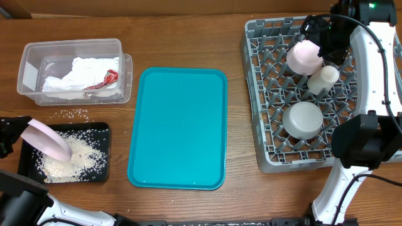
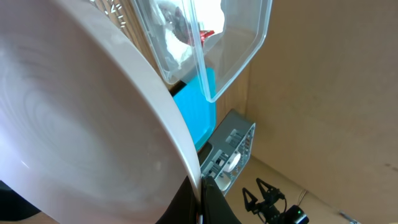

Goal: Sort waste into correct bins and load items into the dishwasher
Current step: 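Tilt the pink plate to pour the rice onto the black tray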

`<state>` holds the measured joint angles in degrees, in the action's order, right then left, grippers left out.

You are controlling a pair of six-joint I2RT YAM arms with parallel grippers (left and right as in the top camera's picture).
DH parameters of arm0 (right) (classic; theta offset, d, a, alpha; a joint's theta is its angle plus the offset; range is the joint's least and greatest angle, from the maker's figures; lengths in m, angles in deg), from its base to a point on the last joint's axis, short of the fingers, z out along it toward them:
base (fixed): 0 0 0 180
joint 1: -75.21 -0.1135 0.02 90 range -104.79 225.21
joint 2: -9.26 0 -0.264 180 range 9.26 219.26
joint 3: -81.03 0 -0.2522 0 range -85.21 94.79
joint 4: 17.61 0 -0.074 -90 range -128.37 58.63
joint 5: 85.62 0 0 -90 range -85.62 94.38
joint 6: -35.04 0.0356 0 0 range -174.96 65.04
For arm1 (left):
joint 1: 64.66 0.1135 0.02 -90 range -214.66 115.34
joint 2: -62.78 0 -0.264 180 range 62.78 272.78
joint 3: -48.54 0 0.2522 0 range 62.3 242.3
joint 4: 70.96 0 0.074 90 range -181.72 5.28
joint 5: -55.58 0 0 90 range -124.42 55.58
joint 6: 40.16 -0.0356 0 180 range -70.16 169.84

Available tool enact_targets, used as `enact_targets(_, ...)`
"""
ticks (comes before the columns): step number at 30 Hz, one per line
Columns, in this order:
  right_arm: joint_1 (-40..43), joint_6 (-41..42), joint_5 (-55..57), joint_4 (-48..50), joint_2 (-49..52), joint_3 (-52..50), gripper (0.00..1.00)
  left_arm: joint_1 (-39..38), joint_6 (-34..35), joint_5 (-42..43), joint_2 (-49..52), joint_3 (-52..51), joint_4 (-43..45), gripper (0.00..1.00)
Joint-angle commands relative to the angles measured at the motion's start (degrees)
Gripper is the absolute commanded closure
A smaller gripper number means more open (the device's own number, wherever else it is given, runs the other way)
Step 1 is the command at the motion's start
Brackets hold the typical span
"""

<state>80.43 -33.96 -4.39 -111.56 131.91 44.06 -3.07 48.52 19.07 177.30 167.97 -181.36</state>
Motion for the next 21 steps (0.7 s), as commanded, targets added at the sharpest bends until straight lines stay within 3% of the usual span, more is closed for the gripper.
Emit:
enact_targets(1, 0.13, 0.26, -0.33, 0.17, -0.70, 1.62, 0.00, -0.96, -1.97, -0.04, -1.73, -0.81, -0.20, 0.96)
enact_targets(5, 0.13, 0.26, -0.33, 0.17, -0.70, 1.62, 0.00, -1.20, -4.28, 5.62, -2.16, -1.66, -0.24, 0.96)
enact_targets(21, 0.13, 0.26, -0.33, 0.17, -0.70, 1.62, 0.00, -1.90, -2.64, 2.69, -1.84, -2.54, -0.24, 0.96)
